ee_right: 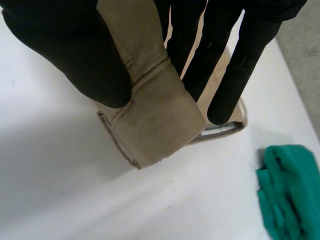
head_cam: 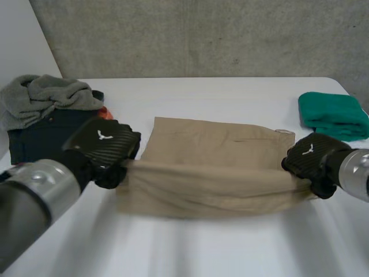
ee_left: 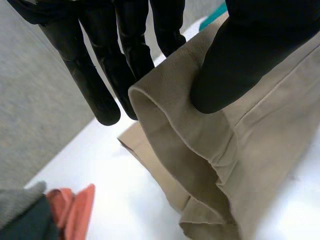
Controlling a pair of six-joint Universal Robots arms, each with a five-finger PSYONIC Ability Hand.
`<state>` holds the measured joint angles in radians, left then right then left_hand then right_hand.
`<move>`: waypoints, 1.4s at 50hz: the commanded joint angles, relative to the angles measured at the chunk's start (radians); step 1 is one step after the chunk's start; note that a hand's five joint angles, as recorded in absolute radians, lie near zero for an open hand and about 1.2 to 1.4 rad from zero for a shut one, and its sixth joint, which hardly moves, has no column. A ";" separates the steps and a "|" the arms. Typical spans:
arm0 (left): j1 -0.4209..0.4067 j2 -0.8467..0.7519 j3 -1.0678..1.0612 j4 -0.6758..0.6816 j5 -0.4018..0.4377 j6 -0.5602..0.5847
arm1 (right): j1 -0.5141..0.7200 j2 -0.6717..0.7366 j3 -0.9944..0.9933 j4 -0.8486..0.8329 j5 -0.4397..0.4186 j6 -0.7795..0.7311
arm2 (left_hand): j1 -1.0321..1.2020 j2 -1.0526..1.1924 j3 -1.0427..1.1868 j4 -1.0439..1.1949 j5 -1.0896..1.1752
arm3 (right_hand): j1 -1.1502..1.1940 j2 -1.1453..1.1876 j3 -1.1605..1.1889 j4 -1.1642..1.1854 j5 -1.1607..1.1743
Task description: Fold the laundry.
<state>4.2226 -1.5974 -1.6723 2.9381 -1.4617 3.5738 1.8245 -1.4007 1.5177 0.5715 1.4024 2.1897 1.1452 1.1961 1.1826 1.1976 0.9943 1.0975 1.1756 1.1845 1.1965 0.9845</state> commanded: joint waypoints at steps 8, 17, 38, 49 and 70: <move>-0.003 -0.533 0.426 0.390 -0.052 -0.004 | 0.013 0.342 -0.218 -0.383 0.061 0.160 | 0.251 0.200 0.214 0.199 0.227 | 0.299 0.221 0.212 0.200 0.237; -0.007 -0.930 0.920 0.435 -0.132 0.005 | 0.019 0.601 -0.411 -0.724 0.090 0.157 | 0.251 0.200 0.214 0.199 0.227 | 0.299 0.221 0.212 0.200 0.237; -0.061 -0.736 0.768 0.452 -0.147 -0.030 | 0.021 0.401 -0.332 -0.788 0.181 0.292 | -0.971 -1.022 -1.008 -1.023 -0.994 | -0.923 -1.001 -1.010 -1.022 -0.984; -0.066 -0.533 0.448 0.450 -0.132 -0.136 | -0.033 0.305 -0.058 -0.442 0.103 0.521 | -0.971 -1.022 -1.008 -1.023 -0.994 | -0.640 -0.718 -0.727 -0.739 -0.701; -0.066 -0.547 0.414 0.455 -0.134 -0.144 | -0.047 0.512 -0.024 -0.901 0.012 0.484 | -0.971 -1.022 -1.008 -1.023 -0.994 | 0.040 -0.038 -0.047 -0.059 -0.022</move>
<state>4.1595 -2.1423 -1.2613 3.3932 -1.5953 3.4308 1.7761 -0.9418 1.5533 -0.3022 1.4112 2.6927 0.1911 0.2086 0.2108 0.2029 0.0483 0.6524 0.6505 0.6512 0.6393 0.4581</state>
